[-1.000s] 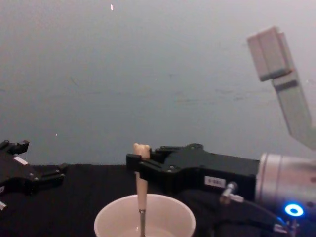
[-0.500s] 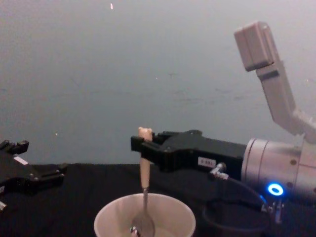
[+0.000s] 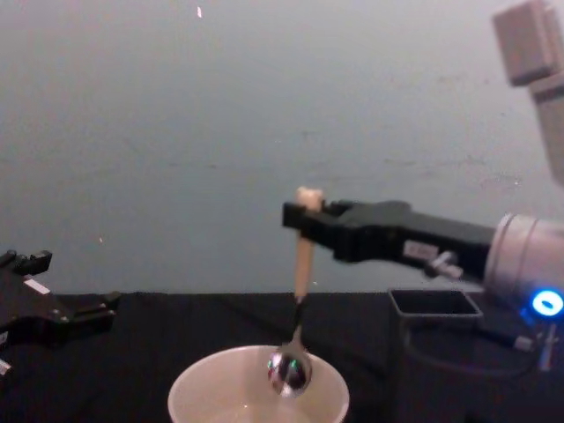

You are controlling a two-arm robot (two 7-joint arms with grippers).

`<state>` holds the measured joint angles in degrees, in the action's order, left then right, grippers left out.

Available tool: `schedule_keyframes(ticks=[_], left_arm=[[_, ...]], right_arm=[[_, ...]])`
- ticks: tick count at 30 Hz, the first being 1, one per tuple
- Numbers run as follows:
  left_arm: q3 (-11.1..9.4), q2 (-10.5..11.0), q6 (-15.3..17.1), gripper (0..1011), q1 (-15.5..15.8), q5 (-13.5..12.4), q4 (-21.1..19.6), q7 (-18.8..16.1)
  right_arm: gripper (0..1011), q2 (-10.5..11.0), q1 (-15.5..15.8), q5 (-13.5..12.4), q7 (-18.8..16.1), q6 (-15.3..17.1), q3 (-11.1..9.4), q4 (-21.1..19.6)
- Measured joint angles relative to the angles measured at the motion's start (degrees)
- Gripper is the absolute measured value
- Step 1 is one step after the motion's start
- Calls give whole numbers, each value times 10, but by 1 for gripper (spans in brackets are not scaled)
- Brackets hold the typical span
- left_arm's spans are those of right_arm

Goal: Pick up the stirring spoon with one hand, stir inside the cup, then place it back in its original position.

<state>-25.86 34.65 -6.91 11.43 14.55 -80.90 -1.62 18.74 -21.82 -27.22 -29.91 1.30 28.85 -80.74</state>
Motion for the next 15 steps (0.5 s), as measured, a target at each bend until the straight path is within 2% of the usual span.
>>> schedule_keyframes(ticks=[4,5,9,15], left_arm=[[0,0,0,1001,0,0,0,0],[0,0,0,1001,0,0,0,0],[0,0,0,1001,0,0,0,0],[0,0,0,1002,0,0,0,0]], right_arm=[[214,12,12,-24,11,14,-23,-32],[214,12,12,-24,11,14,-23,-32],[214,23,21,-55,26,24,-50,-61],[214,36,31,-84,43,25,-77,-90]])
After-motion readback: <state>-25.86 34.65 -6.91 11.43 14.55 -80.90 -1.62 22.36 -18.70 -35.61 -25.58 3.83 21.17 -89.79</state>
